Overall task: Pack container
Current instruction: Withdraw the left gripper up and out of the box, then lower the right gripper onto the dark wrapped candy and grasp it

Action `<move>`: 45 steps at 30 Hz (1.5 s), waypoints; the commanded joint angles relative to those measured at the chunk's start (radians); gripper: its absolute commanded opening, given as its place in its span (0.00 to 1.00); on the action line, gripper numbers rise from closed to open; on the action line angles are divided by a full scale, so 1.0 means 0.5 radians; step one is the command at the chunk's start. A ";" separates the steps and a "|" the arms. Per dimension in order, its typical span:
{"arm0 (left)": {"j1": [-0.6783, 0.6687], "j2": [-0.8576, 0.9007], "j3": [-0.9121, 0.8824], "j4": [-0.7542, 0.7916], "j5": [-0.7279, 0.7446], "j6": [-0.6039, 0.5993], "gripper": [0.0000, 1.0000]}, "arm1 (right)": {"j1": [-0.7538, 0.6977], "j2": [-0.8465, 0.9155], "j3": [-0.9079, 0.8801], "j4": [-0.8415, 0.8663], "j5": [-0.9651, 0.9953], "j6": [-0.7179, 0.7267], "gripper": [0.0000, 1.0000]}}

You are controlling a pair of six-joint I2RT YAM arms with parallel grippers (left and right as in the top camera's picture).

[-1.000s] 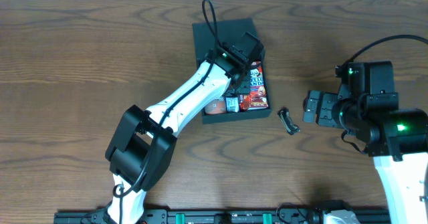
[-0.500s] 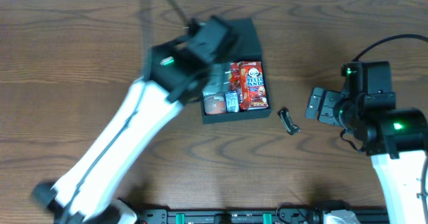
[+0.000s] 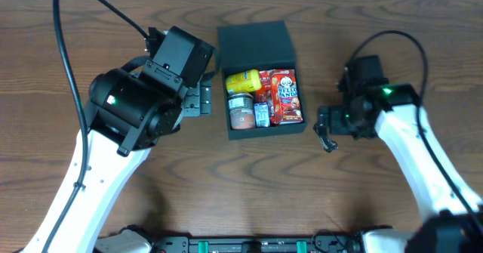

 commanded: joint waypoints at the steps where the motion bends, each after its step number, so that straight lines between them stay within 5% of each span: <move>1: 0.014 0.000 -0.056 -0.002 -0.044 0.029 0.95 | 0.040 0.146 -0.005 0.018 -0.050 -0.245 0.99; 14: 0.022 0.000 -0.105 -0.001 -0.052 0.052 0.95 | 0.037 0.478 -0.005 0.107 -0.005 -0.421 0.99; 45: 0.069 0.000 -0.105 -0.003 -0.050 0.080 0.95 | -0.200 0.488 -0.135 0.314 -0.157 -0.590 0.99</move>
